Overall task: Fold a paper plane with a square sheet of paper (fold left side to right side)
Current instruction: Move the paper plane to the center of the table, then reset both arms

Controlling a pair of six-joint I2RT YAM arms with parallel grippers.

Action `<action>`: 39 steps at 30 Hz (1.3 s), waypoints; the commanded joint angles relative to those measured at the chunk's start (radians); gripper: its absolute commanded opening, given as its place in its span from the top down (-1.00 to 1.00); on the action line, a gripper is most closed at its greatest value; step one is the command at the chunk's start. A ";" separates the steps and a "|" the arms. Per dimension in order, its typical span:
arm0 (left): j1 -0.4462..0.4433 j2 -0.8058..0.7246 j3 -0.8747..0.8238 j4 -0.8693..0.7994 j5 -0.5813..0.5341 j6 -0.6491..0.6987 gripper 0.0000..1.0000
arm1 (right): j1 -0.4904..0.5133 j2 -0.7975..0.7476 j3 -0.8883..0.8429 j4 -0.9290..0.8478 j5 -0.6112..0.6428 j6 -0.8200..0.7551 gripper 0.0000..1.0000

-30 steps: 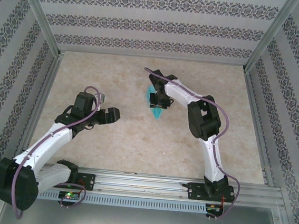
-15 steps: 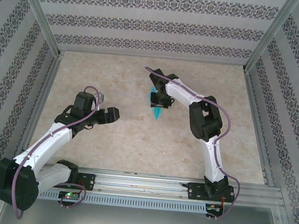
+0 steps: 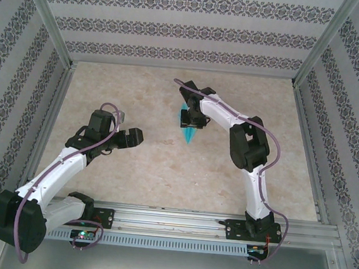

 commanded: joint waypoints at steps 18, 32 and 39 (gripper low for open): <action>0.047 -0.018 0.020 0.048 -0.099 0.040 -1.00 | 0.037 -0.242 -0.149 0.013 0.089 -0.047 -0.63; 0.079 0.003 0.037 0.050 -0.168 0.046 -1.00 | 0.011 -0.469 -0.371 0.123 0.124 -0.071 -0.97; 0.113 -0.013 0.023 0.054 -0.234 0.060 -1.00 | 0.000 -0.740 -0.587 0.212 0.237 -0.125 -0.96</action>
